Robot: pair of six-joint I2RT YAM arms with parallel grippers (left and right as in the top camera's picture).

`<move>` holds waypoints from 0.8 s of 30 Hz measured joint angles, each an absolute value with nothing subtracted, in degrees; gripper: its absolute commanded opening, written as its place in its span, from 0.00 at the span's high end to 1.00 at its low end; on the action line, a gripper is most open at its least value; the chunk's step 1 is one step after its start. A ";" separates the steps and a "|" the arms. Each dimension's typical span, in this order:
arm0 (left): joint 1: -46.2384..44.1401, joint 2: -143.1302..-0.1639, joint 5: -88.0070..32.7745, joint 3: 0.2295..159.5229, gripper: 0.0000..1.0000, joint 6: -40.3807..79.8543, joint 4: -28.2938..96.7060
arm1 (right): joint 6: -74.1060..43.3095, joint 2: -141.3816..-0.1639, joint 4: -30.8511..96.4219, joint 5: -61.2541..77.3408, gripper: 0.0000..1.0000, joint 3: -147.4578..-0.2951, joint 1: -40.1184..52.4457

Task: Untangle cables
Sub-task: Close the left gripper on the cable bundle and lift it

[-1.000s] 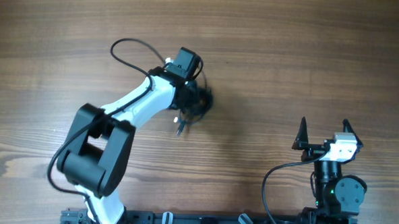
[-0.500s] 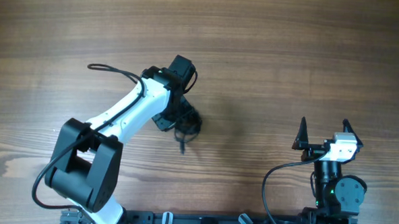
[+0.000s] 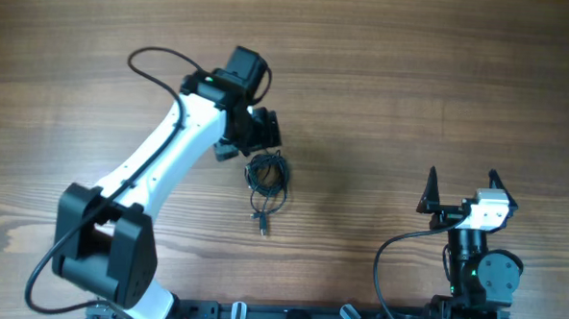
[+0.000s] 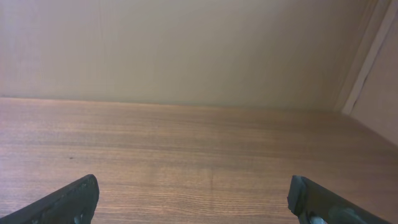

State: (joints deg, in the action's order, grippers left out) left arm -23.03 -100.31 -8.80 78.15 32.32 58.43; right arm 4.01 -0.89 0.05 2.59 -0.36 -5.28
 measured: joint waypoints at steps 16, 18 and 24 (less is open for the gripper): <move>-22.11 -99.74 -8.71 64.34 0.54 35.94 48.69 | 4.01 -0.89 0.05 2.59 0.00 -0.36 -5.28; -22.11 -99.79 -9.32 61.58 0.66 37.01 44.60 | 4.01 -0.89 0.05 2.59 0.00 -0.36 -5.28; -22.17 -99.85 -9.50 56.97 0.96 41.15 40.80 | 4.01 -0.89 0.05 2.59 0.00 -0.36 -5.28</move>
State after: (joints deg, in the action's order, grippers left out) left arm -22.17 -99.85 -9.50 56.97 41.15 40.80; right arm 4.01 -0.89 0.05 2.59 -0.36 -5.28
